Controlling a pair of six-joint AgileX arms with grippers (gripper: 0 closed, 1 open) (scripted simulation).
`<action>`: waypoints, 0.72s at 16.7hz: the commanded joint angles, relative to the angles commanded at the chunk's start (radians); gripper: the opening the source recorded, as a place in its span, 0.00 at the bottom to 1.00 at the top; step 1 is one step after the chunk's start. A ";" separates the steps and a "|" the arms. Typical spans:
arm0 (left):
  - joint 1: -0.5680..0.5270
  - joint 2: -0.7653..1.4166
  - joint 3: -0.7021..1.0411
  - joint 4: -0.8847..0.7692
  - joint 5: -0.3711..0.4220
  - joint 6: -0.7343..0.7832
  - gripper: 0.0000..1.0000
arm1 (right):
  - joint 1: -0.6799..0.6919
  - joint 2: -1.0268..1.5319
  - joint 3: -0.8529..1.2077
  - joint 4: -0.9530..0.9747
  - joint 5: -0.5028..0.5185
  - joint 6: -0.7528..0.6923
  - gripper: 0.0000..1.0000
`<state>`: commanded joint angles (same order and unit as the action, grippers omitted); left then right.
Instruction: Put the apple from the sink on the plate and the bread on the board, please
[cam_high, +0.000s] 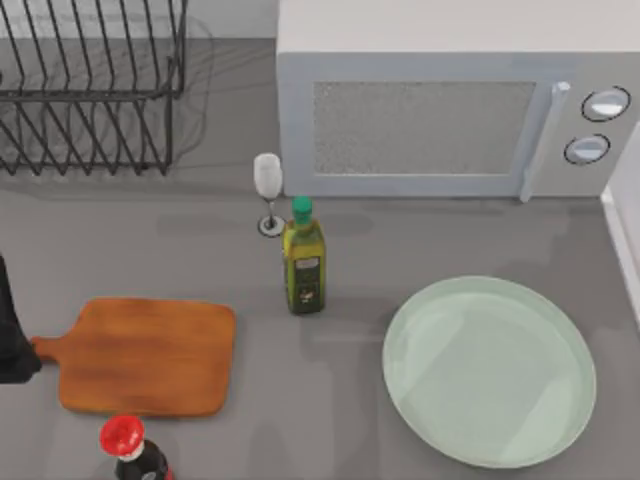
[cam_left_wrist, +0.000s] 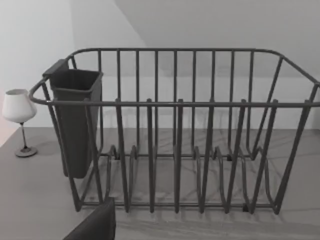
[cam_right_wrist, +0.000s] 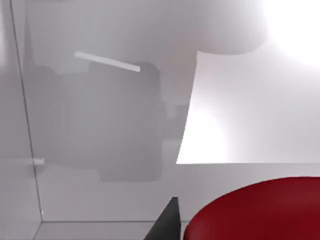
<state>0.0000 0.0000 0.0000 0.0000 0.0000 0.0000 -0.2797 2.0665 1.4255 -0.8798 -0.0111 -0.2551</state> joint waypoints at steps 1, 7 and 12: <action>0.000 0.000 0.000 0.000 0.000 0.000 1.00 | 0.000 0.000 0.000 0.000 0.000 0.000 0.00; 0.000 0.000 0.000 0.000 0.000 0.000 1.00 | 0.051 -0.054 0.025 -0.033 0.007 0.068 0.00; 0.000 0.000 0.000 0.000 0.000 0.000 1.00 | 0.197 -0.154 -0.003 -0.152 0.024 0.254 0.00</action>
<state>0.0000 0.0000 0.0000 0.0000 0.0000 0.0000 -0.0830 1.9122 1.4225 -1.0321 0.0129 -0.0009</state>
